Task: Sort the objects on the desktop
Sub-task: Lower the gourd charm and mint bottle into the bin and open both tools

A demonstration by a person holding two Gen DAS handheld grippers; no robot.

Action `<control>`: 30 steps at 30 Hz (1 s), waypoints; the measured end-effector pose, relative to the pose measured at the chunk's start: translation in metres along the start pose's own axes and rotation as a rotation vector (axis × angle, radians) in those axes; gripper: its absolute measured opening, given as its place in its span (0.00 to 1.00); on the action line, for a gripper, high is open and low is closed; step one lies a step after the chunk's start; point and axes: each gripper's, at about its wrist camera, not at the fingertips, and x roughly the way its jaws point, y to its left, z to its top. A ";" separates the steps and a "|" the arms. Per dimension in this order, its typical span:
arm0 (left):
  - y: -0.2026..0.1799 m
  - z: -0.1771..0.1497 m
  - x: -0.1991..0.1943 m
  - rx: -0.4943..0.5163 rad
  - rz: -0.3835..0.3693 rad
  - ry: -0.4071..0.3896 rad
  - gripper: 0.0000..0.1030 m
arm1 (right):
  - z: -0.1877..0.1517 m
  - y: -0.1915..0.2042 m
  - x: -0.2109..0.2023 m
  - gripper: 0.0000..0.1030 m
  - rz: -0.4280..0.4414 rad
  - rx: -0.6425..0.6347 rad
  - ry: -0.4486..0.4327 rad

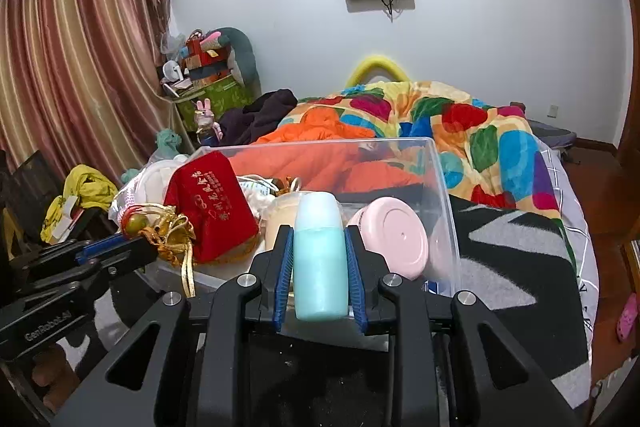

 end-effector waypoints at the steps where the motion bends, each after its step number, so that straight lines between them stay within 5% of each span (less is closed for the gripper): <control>1: 0.001 -0.001 -0.002 -0.002 -0.002 -0.002 0.18 | 0.000 -0.001 -0.001 0.22 -0.004 0.003 0.003; 24: 0.012 -0.016 -0.030 -0.043 -0.032 -0.018 0.29 | -0.015 0.015 -0.042 0.33 0.003 0.004 -0.044; 30: 0.010 -0.018 -0.049 -0.041 -0.032 -0.062 0.42 | -0.021 0.030 -0.058 0.40 -0.033 -0.042 -0.065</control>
